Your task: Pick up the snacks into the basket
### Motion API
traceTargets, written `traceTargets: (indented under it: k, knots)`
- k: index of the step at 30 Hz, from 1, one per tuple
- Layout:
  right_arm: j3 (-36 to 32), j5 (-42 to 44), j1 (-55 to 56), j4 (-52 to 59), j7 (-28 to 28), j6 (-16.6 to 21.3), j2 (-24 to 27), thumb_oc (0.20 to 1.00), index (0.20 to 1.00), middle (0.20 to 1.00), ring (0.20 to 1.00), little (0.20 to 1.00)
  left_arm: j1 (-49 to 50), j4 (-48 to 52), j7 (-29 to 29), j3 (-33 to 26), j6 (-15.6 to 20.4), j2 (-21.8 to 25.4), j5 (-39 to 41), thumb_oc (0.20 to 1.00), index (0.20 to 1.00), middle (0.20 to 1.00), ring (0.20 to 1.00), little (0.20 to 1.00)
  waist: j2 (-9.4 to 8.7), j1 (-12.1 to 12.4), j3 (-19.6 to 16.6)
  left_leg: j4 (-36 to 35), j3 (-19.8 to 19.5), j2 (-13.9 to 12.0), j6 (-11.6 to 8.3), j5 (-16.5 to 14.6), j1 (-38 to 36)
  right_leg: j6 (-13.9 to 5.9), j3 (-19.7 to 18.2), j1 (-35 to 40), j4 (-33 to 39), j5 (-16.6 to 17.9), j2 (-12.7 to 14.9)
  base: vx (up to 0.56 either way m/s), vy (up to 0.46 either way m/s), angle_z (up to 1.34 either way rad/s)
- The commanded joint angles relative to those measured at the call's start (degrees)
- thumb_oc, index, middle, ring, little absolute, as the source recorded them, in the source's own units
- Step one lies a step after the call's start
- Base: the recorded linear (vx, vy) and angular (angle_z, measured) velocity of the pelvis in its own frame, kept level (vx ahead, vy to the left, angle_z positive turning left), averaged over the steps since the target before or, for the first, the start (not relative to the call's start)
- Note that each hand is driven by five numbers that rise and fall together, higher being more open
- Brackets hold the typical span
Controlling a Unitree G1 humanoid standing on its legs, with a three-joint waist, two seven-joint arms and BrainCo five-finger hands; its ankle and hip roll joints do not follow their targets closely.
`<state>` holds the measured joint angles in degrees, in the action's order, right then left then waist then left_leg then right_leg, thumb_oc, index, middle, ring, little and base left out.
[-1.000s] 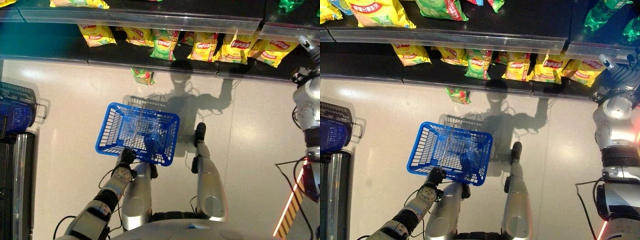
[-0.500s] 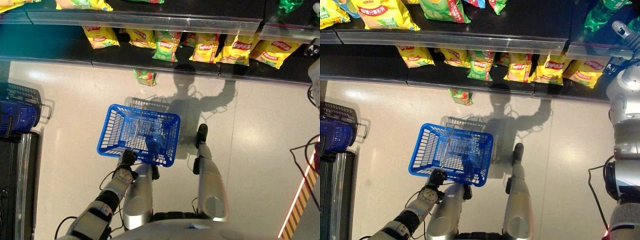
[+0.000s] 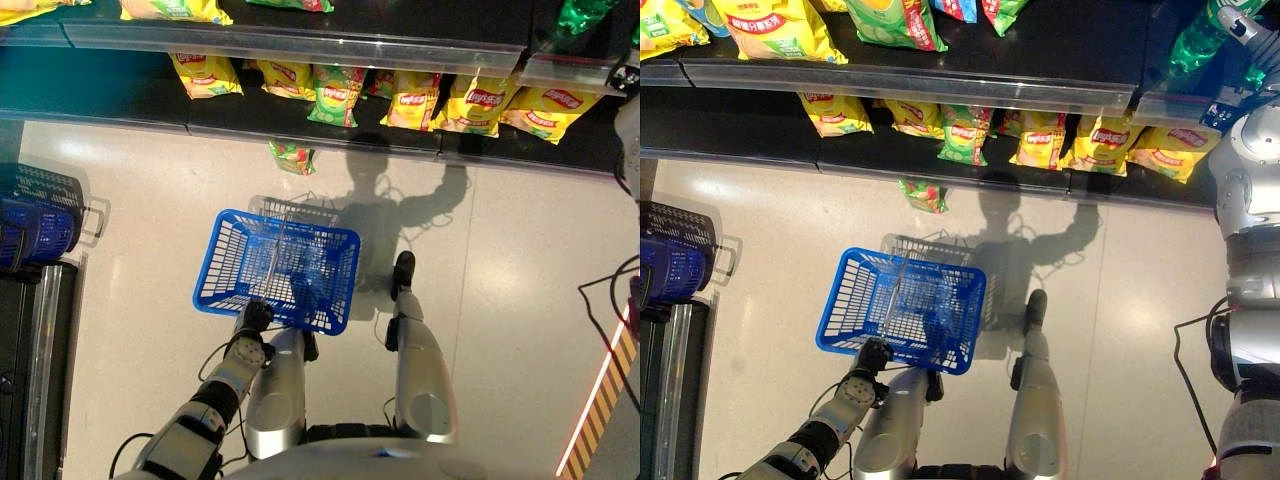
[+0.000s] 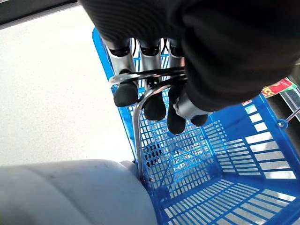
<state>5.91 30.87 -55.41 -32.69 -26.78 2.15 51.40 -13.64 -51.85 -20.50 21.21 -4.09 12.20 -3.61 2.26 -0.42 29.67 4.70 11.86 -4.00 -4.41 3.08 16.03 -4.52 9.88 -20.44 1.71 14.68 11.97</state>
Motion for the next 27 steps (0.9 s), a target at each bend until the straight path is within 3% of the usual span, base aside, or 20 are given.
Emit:
traceTargets:
  k: [1,8,17,27]
  knots:
    - [-0.61,-2.92,3.55,3.06,-0.34,2.53,-1.72,1.0,1.0,1.0,1.0,1.0,5.49,-6.0,-1.56,1.88,-1.34,0.95,-1.05,0.2,0.2,0.2,0.2,0.2,-0.94,2.15,-6.05,-0.52,-3.72,0.63,0.22,1.33,3.49,-2.88,1.36,1.91,-9.76,-11.81,-0.35,-0.01,0.003,0.08]
    - [-8.36,-3.7,18.77,9.4,0.05,4.12,-11.88,1.0,1.0,1.0,1.0,1.0,5.96,-6.54,-1.65,0.47,-1.75,-0.3,-1.77,0.2,0.2,0.2,0.2,0.2,-0.64,2.33,-6.38,-0.9,-4.62,0.98,0.6,1.53,3.1,-2.9,2.24,2.78,-9.69,-11.98,-0.08,-0.01,0.006,0.07]
    - [-7.75,-9.33,33.53,16.19,0.5,3.88,-25.69,1.0,1.0,1.0,1.0,1.0,6.11,-6.72,-0.58,1.16,-3.19,-1.11,-6.89,0.2,0.2,0.2,0.2,0.2,-0.83,1.62,-8.33,-1.37,-4.64,1.13,0.86,1.35,1.41,-2.99,2.13,4.68,-8.58,-11.87,-0.15,0.01,0.005,0.01]
    - [-6.72,-10.96,33.48,15.78,0.91,3.24,-25.96,1.0,1.0,1.0,1.0,1.0,6.73,-3.85,-0.13,2.03,-2.74,0.07,-9.32,0.2,0.2,0.2,0.2,0.2,-1.65,1.78,-9.11,-1.65,-4.74,1.34,0.86,1.63,1.09,-3.22,2.47,5.65,-7.28,-11.33,-0.13,0.0,0.0,0.0]
